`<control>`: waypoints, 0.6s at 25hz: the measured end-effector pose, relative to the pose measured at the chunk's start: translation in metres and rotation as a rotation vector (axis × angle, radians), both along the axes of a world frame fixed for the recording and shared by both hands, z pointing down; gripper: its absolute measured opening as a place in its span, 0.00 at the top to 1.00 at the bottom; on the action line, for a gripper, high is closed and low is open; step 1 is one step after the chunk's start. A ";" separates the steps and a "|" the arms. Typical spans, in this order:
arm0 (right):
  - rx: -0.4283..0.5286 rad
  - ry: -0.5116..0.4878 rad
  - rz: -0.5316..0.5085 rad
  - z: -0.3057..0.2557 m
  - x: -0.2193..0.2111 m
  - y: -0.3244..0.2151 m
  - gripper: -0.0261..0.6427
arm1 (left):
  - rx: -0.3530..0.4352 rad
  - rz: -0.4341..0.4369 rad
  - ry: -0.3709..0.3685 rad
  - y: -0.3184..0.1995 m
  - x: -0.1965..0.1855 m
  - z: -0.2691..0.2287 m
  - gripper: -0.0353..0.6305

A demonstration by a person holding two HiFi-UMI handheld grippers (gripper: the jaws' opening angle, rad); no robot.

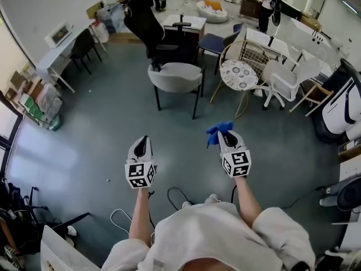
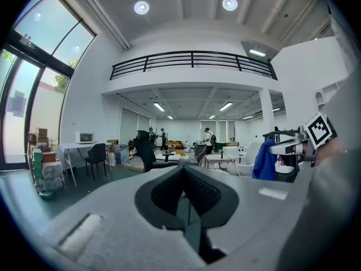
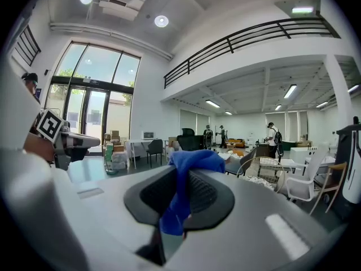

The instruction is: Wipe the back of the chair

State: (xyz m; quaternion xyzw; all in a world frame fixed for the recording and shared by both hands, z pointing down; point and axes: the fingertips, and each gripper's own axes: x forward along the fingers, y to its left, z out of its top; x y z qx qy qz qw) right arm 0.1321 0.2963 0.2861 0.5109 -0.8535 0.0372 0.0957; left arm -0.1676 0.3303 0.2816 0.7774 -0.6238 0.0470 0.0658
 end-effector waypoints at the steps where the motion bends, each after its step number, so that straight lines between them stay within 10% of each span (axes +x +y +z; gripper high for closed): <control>1: -0.001 -0.001 0.001 0.001 -0.004 -0.002 0.90 | -0.001 0.004 -0.001 -0.004 -0.003 0.001 0.95; 15: -0.025 0.006 -0.026 0.015 -0.033 -0.055 0.90 | -0.012 0.030 0.004 -0.062 -0.012 0.010 0.95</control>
